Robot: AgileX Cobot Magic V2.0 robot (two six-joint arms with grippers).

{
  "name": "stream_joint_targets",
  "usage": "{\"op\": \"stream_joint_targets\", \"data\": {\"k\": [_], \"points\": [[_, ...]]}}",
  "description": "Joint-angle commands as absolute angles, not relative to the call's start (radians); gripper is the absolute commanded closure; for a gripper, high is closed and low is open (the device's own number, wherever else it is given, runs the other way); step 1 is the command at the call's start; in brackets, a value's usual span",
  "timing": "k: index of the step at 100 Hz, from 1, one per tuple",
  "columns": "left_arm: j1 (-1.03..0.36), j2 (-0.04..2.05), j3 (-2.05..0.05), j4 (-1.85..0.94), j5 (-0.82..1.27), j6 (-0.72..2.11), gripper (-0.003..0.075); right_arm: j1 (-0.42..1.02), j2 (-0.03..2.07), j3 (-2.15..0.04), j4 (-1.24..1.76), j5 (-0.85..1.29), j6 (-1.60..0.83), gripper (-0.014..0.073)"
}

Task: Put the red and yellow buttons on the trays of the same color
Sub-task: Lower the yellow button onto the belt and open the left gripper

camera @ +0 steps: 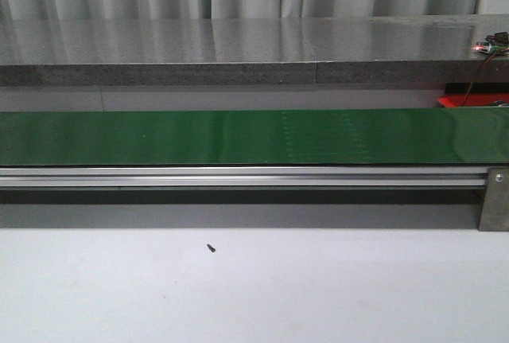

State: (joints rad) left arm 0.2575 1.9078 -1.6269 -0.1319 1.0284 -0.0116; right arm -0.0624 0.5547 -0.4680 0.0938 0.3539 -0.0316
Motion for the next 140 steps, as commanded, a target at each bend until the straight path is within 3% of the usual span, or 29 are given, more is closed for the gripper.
{"op": "stream_joint_targets", "data": {"k": [1, 35, 75, 140], "points": [[0.255, 1.825, -1.655, -0.152, 0.989, -0.009, 0.016, -0.066, 0.554, -0.492, 0.087, 0.28, -0.036, 0.0651], [0.351, 1.698, -1.658, -0.145, 0.923, -0.013, 0.0164, -0.066, 0.554, -0.492, 0.087, 0.28, -0.036, 0.0651], [0.534, 1.788, -1.656, -0.143, 0.931, 0.009, 0.0162, -0.066, 0.554, -0.492, 0.087, 0.28, -0.036, 0.0651], [0.535, 2.025, -1.658, -0.269, 0.683, 0.156, 0.0164, -0.066, 0.554, -0.492, 0.087, 0.28, -0.036, 0.0651]]}}
